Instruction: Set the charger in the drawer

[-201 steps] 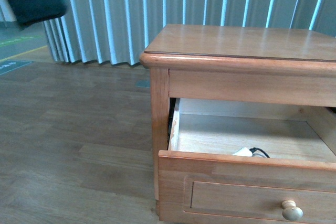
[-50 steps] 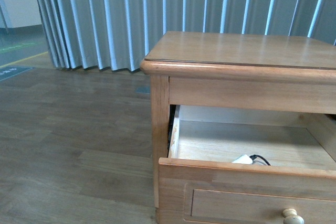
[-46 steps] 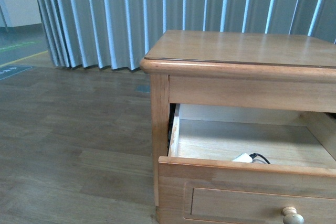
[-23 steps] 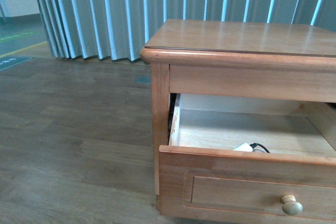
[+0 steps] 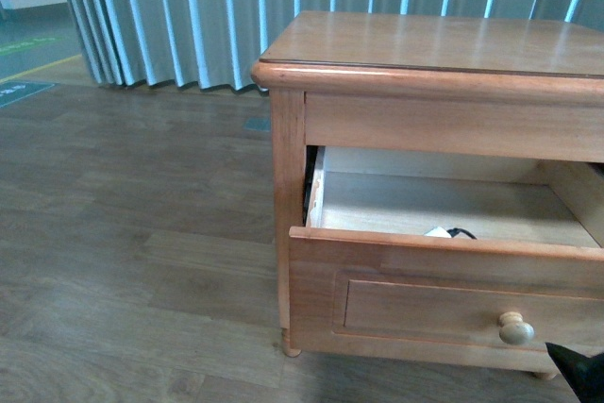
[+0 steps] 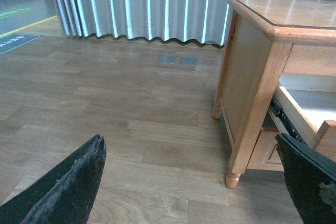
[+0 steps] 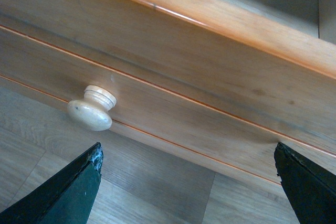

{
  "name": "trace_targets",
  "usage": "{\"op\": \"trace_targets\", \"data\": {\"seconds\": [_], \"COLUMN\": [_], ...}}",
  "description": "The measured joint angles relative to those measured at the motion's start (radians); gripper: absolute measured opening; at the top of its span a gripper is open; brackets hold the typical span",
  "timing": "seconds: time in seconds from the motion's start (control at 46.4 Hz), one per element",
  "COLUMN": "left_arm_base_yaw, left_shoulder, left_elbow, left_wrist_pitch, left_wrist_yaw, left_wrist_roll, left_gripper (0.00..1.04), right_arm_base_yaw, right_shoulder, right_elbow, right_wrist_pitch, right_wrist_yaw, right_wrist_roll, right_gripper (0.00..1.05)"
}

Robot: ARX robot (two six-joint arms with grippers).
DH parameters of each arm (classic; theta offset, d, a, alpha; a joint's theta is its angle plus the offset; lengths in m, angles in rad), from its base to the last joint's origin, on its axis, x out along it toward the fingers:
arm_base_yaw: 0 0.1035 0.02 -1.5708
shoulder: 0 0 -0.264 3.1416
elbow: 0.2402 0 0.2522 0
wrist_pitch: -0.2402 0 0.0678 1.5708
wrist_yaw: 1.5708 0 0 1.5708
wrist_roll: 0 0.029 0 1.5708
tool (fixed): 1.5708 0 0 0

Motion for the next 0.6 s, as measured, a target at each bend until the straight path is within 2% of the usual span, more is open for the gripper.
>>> {"op": "trace_targets", "data": {"seconds": [0.603], "left_arm_base_yaw": [0.000], "left_shoulder": [0.000], "left_elbow": [0.000], "left_wrist_pitch": [0.000], "left_wrist_yaw": [0.000], "left_wrist_roll": [0.000], "left_gripper": [0.99], "right_arm_base_yaw": [0.132], "right_shoulder": [0.266], "right_elbow": [0.311], "right_wrist_pitch": [0.077], "right_wrist_yaw": [0.119], "right_wrist_roll": [0.027], "right_gripper": [0.96]}}
